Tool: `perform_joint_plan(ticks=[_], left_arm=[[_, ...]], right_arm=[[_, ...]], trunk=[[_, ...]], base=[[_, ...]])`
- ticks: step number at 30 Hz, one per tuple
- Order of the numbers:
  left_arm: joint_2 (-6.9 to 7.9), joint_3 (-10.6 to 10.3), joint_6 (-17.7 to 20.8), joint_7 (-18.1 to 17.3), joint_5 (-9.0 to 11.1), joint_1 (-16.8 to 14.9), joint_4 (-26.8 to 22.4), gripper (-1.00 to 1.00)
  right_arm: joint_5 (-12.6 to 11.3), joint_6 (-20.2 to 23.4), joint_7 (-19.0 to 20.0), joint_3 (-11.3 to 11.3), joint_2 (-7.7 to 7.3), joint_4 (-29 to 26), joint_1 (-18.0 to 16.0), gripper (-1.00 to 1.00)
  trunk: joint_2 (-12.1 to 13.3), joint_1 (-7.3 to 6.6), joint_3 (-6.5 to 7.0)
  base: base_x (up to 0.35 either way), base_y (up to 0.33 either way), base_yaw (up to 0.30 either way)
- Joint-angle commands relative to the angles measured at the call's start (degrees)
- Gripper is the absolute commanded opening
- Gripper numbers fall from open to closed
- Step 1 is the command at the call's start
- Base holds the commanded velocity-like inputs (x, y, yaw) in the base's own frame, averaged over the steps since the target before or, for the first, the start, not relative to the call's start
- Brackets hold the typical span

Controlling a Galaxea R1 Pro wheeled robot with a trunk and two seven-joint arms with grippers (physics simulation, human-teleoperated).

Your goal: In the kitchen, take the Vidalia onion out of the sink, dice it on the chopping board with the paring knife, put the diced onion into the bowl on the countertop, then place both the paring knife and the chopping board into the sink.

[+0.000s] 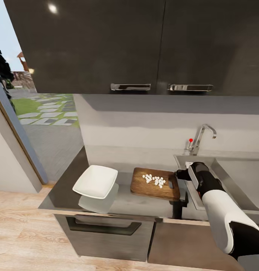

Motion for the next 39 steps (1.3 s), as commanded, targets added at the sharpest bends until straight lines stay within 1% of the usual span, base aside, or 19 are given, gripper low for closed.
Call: perform_joint_plan(ticks=[1,6,18,23,28,39], left_arm=[[-0.04,-0.5,-0.3,0.0,0.4,-0.1,0.2,1.0],[-0.04,-0.5,-0.3,0.0,0.4,-0.1,0.2,1.0],[-0.04,-0.5,-0.3,0.0,0.4,-0.1,0.2,1.0],[-0.04,-0.5,-0.3,0.0,0.4,-0.1,0.2,1.0],[-0.04,-0.5,-0.3,-0.1,0.4,-0.1,0.2,1.0],[-0.04,-0.5,-0.3,0.0,0.4,-0.1,0.2,1.0]], right_arm=[[0.6,0.3,0.3,-0.2,0.02,-0.1,-0.1,1.0],[0.6,0.3,0.3,-0.2,-0.02,0.1,-0.1,1.0],[0.5,0.2,0.2,-0.2,0.09,0.5,-0.1,1.0],[0.6,0.0,0.2,-0.2,0.98,0.5,-0.1,1.0],[0.7,0.0,0.1,-0.2,1.48,0.6,-0.1,1.0],[0.7,0.0,0.1,-0.2,1.39,0.8,-0.1,1.0]], trunk=[[-0.1,0.02,-0.1],[-0.1,0.02,-0.13],[-0.1,0.02,-0.86],[-0.1,0.02,-0.91],[-0.1,0.02,-0.99],[-0.1,0.02,-1.42]], base=[[0.0,0.0,0.0],[0.0,0.0,0.0],[0.0,0.0,0.0],[0.0,0.0,0.0],[0.0,0.0,0.0],[0.0,0.0,0.0]])
